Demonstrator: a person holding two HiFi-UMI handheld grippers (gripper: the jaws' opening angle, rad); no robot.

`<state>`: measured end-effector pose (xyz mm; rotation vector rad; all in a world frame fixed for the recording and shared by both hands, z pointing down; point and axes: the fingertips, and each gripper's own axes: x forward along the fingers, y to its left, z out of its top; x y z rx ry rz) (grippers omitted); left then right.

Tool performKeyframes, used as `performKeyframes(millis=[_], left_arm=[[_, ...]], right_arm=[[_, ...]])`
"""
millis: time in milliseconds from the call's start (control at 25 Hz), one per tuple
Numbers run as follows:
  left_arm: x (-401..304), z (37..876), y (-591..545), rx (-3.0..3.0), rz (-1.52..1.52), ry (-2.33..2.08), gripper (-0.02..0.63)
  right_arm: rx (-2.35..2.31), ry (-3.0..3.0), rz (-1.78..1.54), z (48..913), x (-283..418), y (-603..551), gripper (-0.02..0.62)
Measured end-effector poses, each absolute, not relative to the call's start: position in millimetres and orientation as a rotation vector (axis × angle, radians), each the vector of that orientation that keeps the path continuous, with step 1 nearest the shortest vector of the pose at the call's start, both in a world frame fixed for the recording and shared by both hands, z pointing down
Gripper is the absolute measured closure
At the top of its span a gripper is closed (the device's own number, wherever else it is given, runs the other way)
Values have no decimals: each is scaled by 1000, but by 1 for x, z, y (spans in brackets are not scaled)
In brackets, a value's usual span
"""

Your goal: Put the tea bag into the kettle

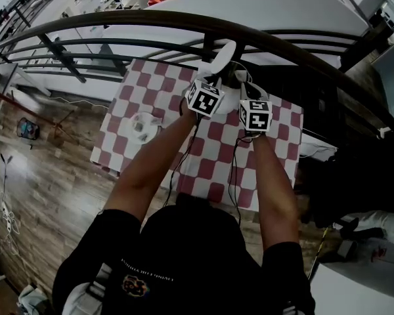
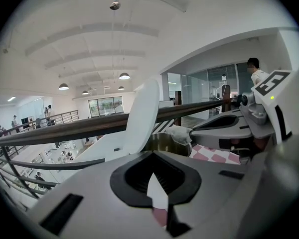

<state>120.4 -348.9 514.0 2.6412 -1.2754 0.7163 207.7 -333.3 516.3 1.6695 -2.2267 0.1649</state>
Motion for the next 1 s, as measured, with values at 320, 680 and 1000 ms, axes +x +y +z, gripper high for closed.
performKeyframes(millis=[320, 680, 1000], left_arm=[[116, 517, -353, 2631, 693, -1269, 607], [108, 516, -353, 2627, 687, -1273, 607], [98, 514, -351, 2621, 676, -1280, 607]], right_arm=[[1650, -2220, 170, 525, 202, -337, 580], [1663, -2294, 212, 520, 194, -335, 488], [1677, -2307, 195, 510, 192, -336, 488]])
